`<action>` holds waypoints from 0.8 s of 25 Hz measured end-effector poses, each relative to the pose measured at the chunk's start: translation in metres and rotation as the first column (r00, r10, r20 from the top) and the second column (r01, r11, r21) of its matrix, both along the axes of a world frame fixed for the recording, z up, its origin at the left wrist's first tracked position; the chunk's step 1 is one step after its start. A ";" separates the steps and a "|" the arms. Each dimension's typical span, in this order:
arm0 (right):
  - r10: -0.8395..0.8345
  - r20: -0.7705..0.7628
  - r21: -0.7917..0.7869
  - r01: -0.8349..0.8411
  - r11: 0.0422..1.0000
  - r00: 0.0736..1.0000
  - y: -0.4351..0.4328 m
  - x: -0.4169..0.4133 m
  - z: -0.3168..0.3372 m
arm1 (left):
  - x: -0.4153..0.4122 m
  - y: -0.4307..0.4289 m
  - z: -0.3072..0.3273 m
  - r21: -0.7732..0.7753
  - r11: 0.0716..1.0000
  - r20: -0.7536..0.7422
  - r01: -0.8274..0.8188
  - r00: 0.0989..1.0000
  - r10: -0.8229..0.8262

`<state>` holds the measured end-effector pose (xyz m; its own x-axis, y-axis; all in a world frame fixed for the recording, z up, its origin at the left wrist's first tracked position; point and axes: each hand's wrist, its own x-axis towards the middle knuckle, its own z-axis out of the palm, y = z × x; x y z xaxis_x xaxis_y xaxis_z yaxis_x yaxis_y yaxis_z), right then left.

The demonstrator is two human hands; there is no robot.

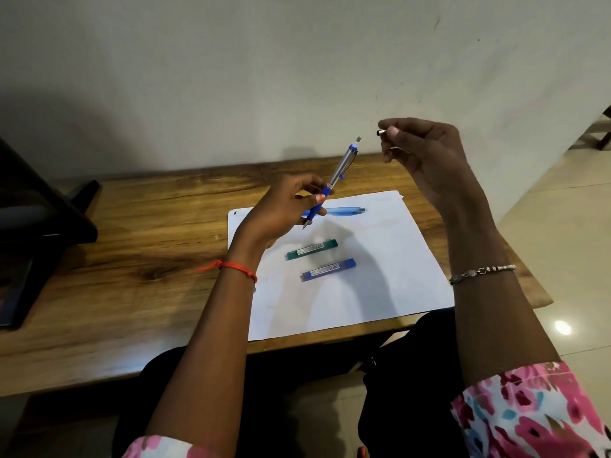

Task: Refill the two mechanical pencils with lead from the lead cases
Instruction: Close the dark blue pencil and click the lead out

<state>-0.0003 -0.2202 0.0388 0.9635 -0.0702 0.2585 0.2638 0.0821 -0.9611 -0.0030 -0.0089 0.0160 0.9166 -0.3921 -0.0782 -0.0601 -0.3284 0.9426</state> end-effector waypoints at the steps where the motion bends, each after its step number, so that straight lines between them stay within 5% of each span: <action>1: 0.023 0.039 0.027 -0.024 0.999 0.999 0.002 0.001 0.001 | 0.000 0.000 0.000 0.006 1.000 -0.001 0.002 1.000 -0.002; 20: 0.011 0.160 -0.107 0.006 0.994 0.987 0.017 -0.001 0.004 | 0.001 -0.003 -0.005 0.012 0.999 -0.026 0.030 0.999 -0.030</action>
<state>-0.0012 -0.2035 0.0429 0.9091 -0.0314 0.4154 0.4150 -0.0181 -0.9097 -0.0023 -0.0122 0.0112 0.9019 -0.4185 -0.1067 -0.0458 -0.3382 0.9400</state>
